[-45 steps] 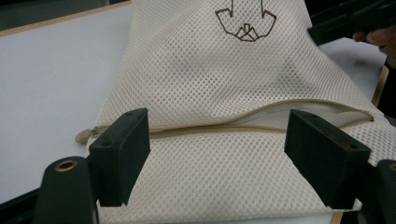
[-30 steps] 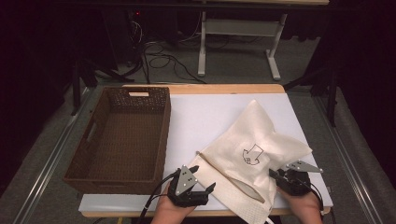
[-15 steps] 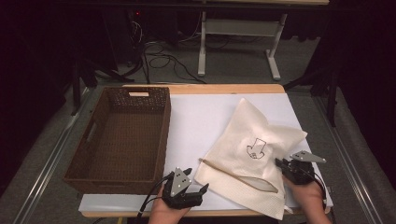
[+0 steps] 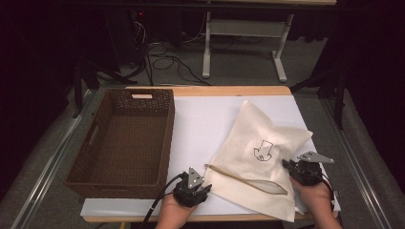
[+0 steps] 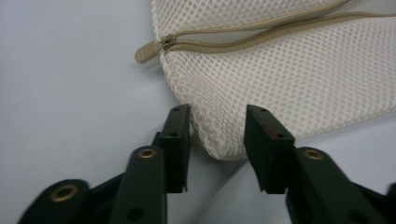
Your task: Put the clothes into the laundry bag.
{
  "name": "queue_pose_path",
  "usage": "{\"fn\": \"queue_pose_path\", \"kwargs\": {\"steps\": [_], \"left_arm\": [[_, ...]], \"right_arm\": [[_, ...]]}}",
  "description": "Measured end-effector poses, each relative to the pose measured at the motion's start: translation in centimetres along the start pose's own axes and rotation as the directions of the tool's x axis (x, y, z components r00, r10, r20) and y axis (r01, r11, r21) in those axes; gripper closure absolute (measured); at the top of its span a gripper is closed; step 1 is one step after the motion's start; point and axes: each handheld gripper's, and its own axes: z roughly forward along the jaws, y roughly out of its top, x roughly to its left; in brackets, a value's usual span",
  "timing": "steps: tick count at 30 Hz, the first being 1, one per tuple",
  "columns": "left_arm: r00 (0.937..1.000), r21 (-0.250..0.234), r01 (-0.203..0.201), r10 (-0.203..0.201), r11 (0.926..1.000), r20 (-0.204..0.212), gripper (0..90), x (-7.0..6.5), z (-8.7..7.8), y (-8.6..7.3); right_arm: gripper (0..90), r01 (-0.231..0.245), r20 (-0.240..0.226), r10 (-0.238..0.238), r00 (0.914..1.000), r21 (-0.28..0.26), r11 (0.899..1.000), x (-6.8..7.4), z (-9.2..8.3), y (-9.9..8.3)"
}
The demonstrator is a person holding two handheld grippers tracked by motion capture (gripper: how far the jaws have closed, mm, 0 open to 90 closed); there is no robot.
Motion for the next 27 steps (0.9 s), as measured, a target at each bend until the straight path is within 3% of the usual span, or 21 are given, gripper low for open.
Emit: {"fn": "queue_pose_path", "kwargs": {"steps": [1, 3, 5, 8, 10, 17, 27], "left_arm": [[0.9997, -0.001, -0.001, 0.001, 1.0, 0.023, 71.1, 0.0, 0.0, 0.0], [0.9995, -0.005, -0.014, 0.015, 0.9999, 0.027, 81.0, -0.3, 0.0, -0.1], [0.9985, -0.002, -0.055, 0.055, 0.9985, -0.005, 84.6, -0.7, -0.1, 0.0], [0.9953, -0.001, -0.083, 0.083, 0.9965, -0.05, 85.4, -1.0, -0.4, -0.1], [0.9931, -0.003, -0.079, 0.079, 0.9969, -0.087, 85.5, -0.8, -0.8, -0.2], [0.9865, -0.005, -0.055, 0.054, 0.9984, -0.154, 85.3, -0.6, -2.0, -1.3], [0.9899, -0.006, -0.066, 0.065, 0.9978, -0.126, 84.6, -2.4, -2.7, -2.4]], "right_arm": [[83.0, 0.004, 0.0, -0.004, 1.0, 0.001, 1.0, 0.1, 0.1, 0.0], [83.0, 0.013, -0.002, -0.013, 0.9999, 0.001, 1.0, 0.2, 0.2, 0.1], [83.0, 0.01, -0.003, -0.01, 0.9999, 0.006, 1.0, 0.3, 0.3, 0.2], [83.0, 0.007, -0.003, -0.007, 1.0, 0.008, 1.0, 0.4, 0.5, 0.4], [83.0, 0.013, -0.011, -0.013, 0.9999, 0.004, 1.0, 0.5, 0.7, 0.6], [83.0, 0.049, -0.039, -0.049, 0.9981, -0.001, 0.999, 1.7, 2.7, 2.3], [82.9, 0.08, -0.059, -0.081, 0.9949, -0.018, 0.997, 2.4, 6.2, 5.4]]}}
